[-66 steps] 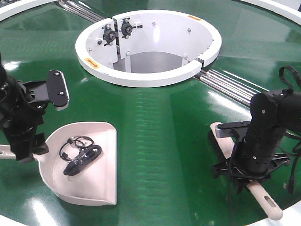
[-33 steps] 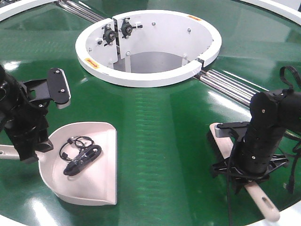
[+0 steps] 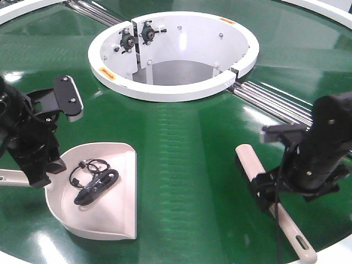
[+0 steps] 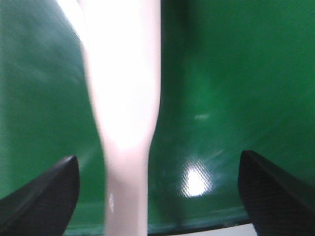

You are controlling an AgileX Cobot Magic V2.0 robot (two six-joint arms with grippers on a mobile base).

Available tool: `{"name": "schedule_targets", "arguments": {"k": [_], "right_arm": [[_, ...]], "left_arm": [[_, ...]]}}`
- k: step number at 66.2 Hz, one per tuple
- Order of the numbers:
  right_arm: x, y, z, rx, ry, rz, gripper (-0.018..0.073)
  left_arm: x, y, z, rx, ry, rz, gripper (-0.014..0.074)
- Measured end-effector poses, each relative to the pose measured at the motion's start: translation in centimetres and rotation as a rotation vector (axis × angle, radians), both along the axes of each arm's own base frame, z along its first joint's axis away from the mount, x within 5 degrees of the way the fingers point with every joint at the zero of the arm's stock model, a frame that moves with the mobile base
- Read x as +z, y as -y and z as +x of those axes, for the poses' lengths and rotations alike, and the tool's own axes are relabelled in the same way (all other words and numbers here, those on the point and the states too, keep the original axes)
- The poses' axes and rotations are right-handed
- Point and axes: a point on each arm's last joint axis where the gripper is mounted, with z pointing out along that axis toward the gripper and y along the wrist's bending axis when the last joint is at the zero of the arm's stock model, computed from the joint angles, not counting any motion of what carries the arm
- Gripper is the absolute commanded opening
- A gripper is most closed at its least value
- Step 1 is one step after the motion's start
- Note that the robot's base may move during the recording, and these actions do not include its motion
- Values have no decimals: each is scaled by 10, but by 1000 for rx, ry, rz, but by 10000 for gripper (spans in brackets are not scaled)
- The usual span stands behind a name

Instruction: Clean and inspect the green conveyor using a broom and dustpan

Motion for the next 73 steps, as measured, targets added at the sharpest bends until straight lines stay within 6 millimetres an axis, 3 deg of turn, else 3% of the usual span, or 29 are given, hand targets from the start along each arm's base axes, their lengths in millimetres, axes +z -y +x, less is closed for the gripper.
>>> {"name": "schedule_targets", "arguments": {"k": [14, 22, 32, 44, 51, 62, 73], "right_arm": [[70, 7, -29, 21, 340, 75, 561], [110, 15, -59, 27, 563, 119, 539], [135, 25, -103, 33, 805, 169, 533], [135, 40, -163, 60, 1057, 200, 533], [124, 46, -190, 87, 1156, 201, 533], [96, 52, -220, 133, 1279, 186, 533], [66, 54, -226, 140, 1355, 186, 531]], "left_arm": [[34, -7, -24, 140, 99, -83, 295], [58, -13, -46, 255, 169, -164, 272], [88, -21, -77, 339, 291, -278, 243], [122, -33, -126, 384, 491, -471, 228], [121, -40, -161, 374, 609, -576, 230], [82, -54, -207, 369, 767, -683, 230], [27, -64, -232, 367, 955, -783, 230]]}}
